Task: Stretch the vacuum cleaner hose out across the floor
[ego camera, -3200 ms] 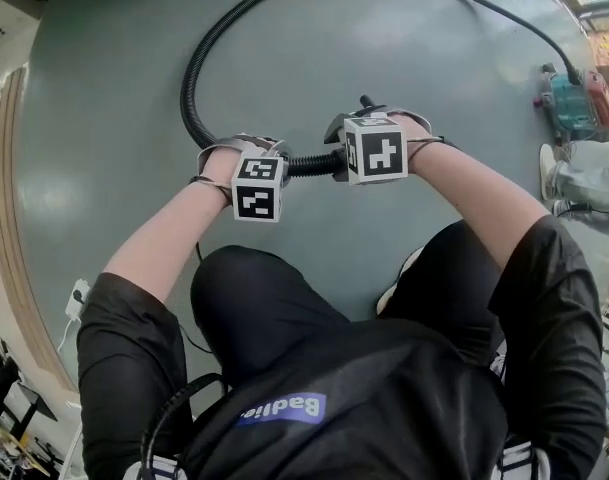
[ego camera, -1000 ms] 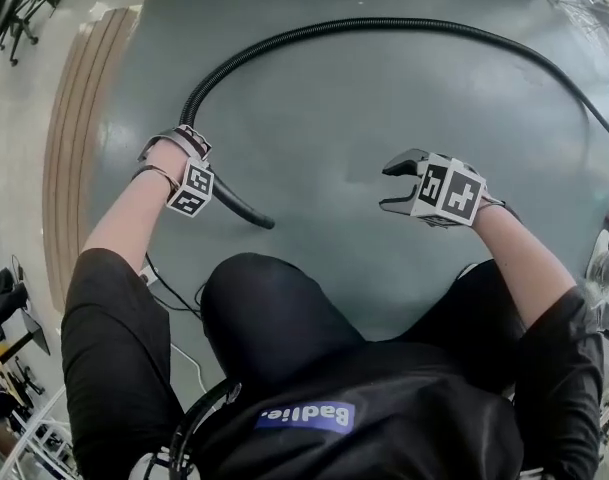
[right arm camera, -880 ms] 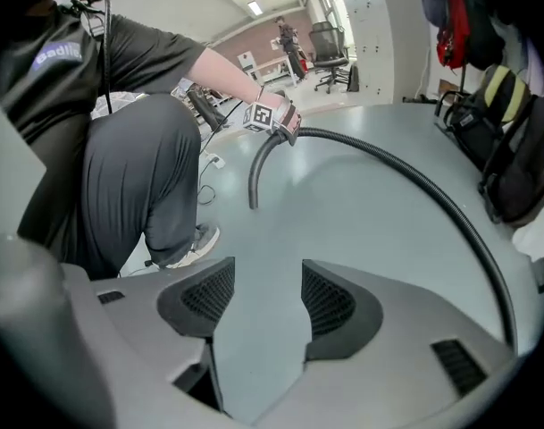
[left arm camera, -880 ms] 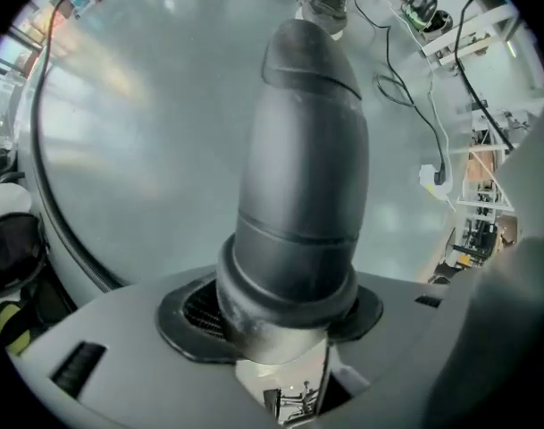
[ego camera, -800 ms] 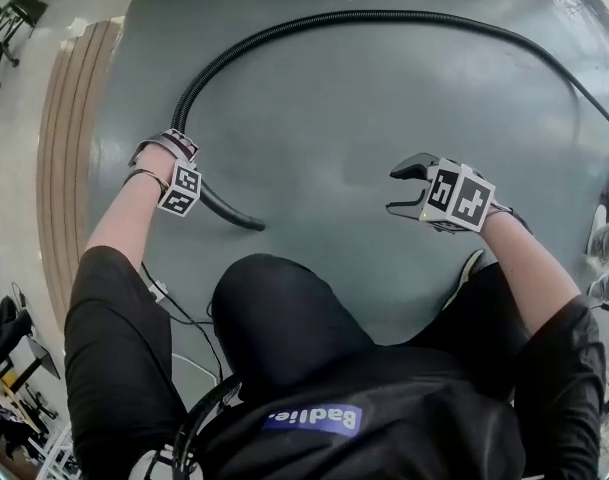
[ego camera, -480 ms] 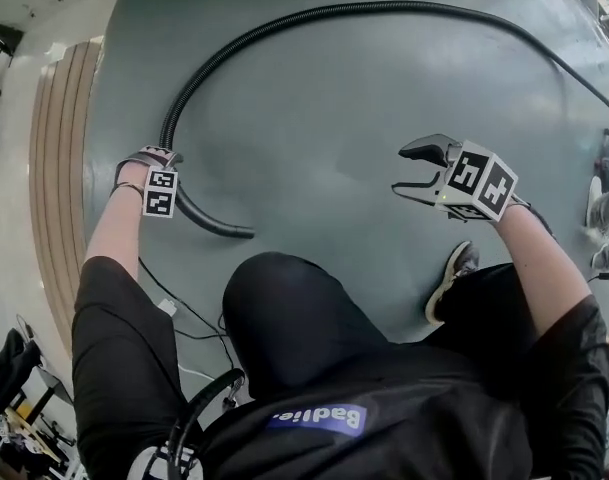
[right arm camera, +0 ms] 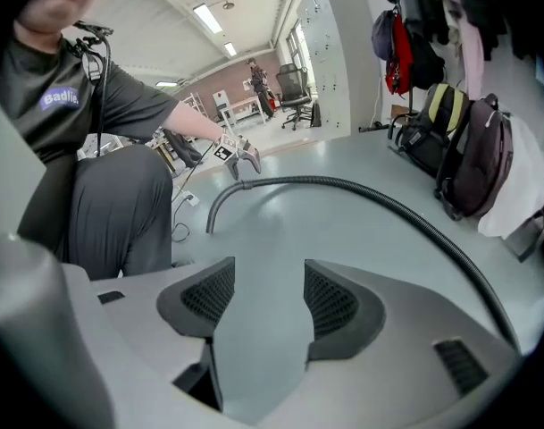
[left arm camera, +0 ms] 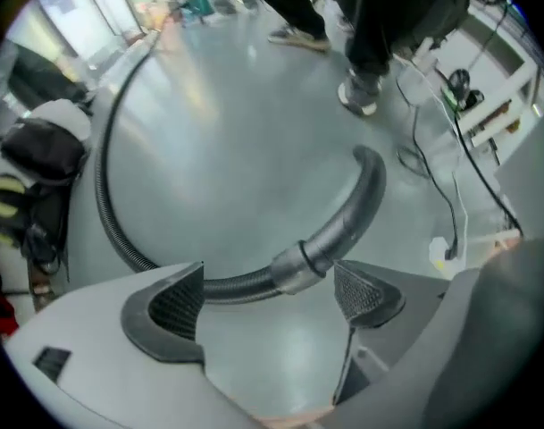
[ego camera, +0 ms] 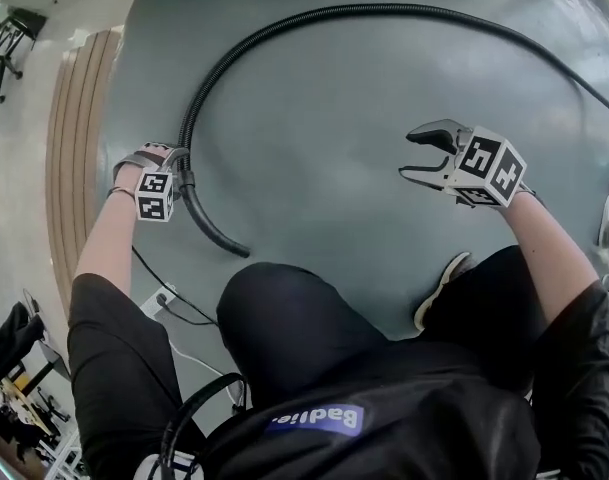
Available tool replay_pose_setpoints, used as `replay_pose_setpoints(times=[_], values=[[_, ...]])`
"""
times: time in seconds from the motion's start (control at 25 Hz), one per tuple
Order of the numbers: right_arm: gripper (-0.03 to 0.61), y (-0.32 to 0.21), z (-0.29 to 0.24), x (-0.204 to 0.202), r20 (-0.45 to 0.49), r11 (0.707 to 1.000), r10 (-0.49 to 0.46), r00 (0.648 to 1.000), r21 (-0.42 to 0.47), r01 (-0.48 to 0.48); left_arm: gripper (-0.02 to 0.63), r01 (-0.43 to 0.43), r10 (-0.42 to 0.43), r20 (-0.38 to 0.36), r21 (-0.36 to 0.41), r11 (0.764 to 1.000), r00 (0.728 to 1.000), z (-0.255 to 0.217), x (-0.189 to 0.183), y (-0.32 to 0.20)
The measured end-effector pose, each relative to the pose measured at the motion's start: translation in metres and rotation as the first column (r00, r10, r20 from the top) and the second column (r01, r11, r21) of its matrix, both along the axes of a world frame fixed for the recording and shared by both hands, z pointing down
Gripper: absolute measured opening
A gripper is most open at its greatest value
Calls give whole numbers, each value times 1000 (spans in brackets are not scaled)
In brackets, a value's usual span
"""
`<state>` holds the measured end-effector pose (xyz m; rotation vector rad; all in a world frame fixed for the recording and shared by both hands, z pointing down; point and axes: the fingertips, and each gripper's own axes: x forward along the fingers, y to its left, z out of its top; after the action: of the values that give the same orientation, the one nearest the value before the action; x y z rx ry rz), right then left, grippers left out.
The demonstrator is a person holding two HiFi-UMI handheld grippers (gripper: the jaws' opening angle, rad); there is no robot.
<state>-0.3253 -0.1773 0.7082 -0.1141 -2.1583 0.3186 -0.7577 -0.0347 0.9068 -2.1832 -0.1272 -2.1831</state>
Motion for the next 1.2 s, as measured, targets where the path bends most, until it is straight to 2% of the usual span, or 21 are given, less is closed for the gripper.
replay_pose_setpoints(times=[0.08, 0.2, 0.28, 0.4, 0.56, 0.64, 0.76, 0.92, 1.04, 1.12, 1.16, 1.2], values=[[233, 4, 1, -8, 12, 1000, -7, 1000, -9, 8, 446, 95, -94, -64, 11, 995, 994, -12, 2, -6], [233, 1, 0, -15, 43, 1000, -9, 999, 1, 9, 446, 144, -144, -4, 6, 990, 990, -10, -20, -6], [233, -5, -3, -14, 66, 1000, -2, 998, 6, 1, 446, 182, -182, 10, 23, 983, 983, -11, -21, -14], [233, -15, -12, -4, 82, 1000, 9, 997, 2, -9, 446, 266, -265, -25, 50, 963, 964, -25, -2, -30], [233, -43, -11, 15, 117, 1000, 25, 993, 0, -25, 446, 376, -365, -114, 99, 921, 924, -45, 48, -73], [233, -55, -3, 23, 155, 1000, 29, 988, 6, -30, 445, 435, -408, -194, 124, 892, 892, -54, 85, -94], [232, -75, 1, 39, 217, 999, 38, 975, 11, -42, 445, 512, -444, -342, 136, 848, 828, -76, 154, -129], [232, -93, 16, 62, 250, 998, 58, 967, -15, -56, 444, 587, -471, -511, 84, 805, 719, -103, 246, -172], [232, -95, 25, 67, 250, 997, 77, 965, -29, -72, 443, 590, -445, -615, 39, 807, 650, -118, 305, -193], [232, -95, 23, 66, 250, 996, 87, 964, -34, -81, 428, 573, -416, -664, 24, 819, 621, -129, 333, -200], [232, -94, 20, 64, 248, 995, 95, 964, -42, -87, 400, 566, -400, -683, 24, 824, 611, -138, 343, -202], [232, -91, 15, 62, 246, 994, 106, 963, -53, -96, 334, 561, -385, -701, 27, 827, 600, -151, 349, -202]])
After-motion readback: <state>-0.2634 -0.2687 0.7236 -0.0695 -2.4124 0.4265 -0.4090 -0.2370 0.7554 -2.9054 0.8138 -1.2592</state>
